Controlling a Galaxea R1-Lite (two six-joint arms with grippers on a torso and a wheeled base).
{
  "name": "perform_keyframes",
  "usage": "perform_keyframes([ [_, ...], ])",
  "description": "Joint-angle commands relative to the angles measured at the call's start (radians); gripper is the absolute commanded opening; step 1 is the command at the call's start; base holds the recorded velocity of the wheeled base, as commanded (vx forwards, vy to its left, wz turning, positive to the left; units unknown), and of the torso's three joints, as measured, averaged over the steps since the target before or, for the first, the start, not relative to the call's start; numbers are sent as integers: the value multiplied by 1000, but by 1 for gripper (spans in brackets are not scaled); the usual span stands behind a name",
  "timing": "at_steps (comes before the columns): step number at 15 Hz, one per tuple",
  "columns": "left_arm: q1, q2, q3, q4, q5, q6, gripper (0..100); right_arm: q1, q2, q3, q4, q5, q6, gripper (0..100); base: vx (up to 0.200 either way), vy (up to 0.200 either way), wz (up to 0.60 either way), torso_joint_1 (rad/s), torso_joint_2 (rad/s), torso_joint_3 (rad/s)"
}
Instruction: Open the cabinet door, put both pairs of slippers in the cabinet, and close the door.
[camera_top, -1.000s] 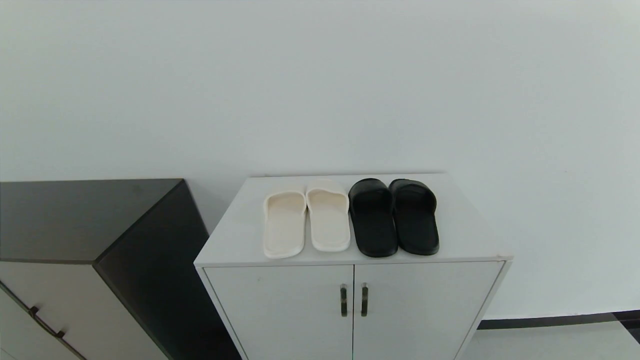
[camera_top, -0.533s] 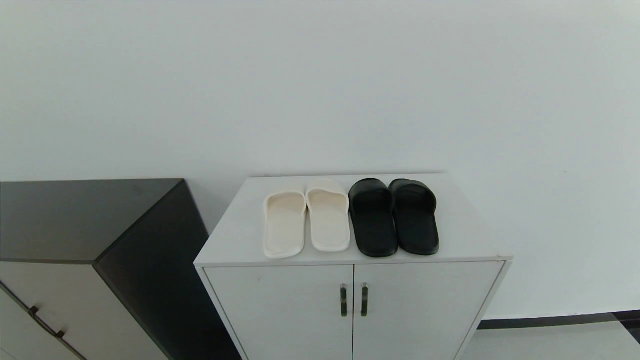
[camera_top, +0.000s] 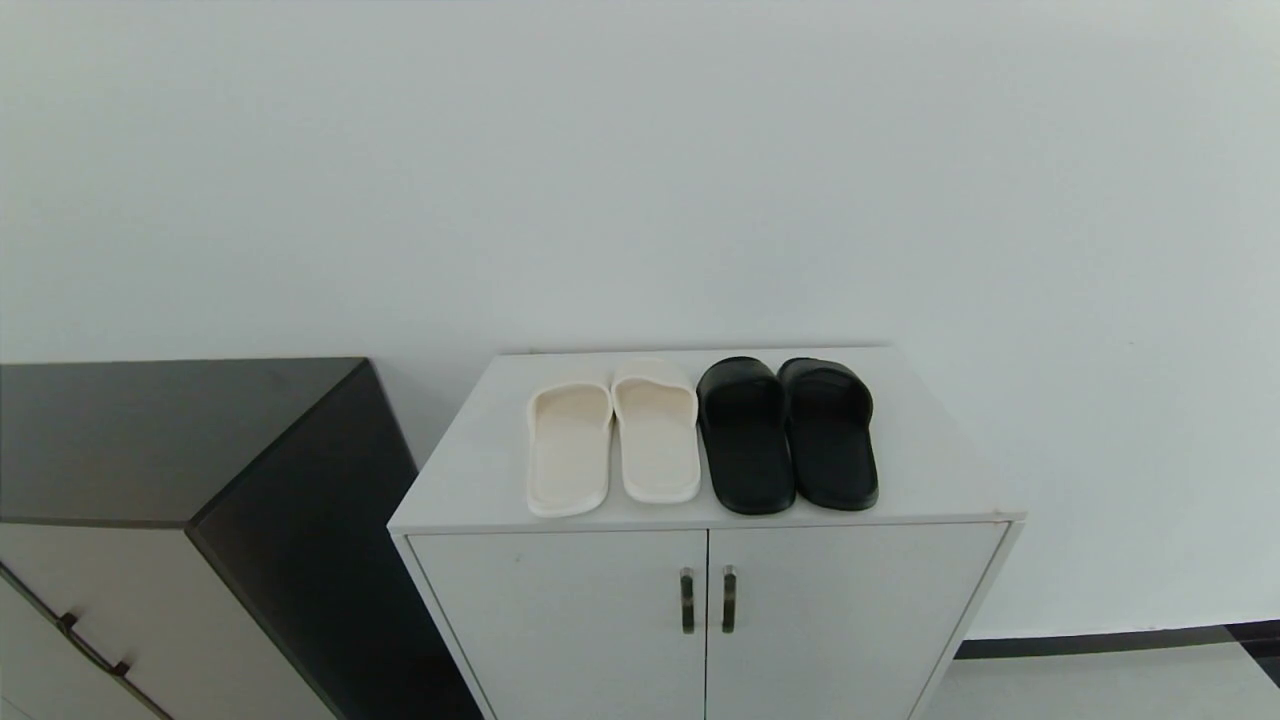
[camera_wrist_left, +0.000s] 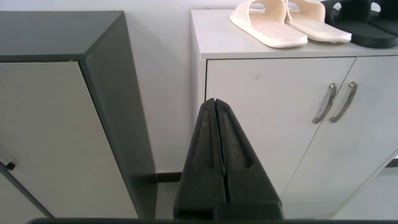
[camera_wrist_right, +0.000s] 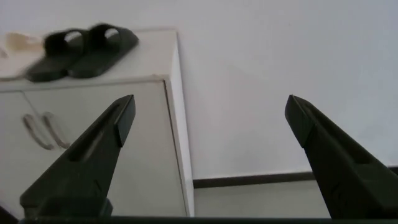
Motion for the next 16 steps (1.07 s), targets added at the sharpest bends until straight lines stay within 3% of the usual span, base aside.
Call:
perform_keyframes([
  [1,0,0,0,0,1,-2,0,7,256,-171,121,144,6,100,0,0,0,0,0,0],
  [3,0,0,0,0,1,-2,0,8,373,-167,80,195,8,100,0,0,0,0,0,0],
  [5,0,0,0,0,1,0,0,33,546,-174,-74,210,11,100,0,0,0,0,0,0],
  [7,0,0,0,0,1,-2,0,119,690,-205,-158,198,31,100,0,0,0,0,0,0],
  [9,0,0,0,0,1,0,0,269,796,-263,-163,81,74,100,0,0,0,0,0,0],
  [13,0,0,0,0,1,0,0,699,1023,-415,-198,-281,267,100,0,0,0,0,0,0],
  [16,0,0,0,0,2,-2,0,806,1213,-496,-305,-391,294,100,0,0,0,0,0,0],
])
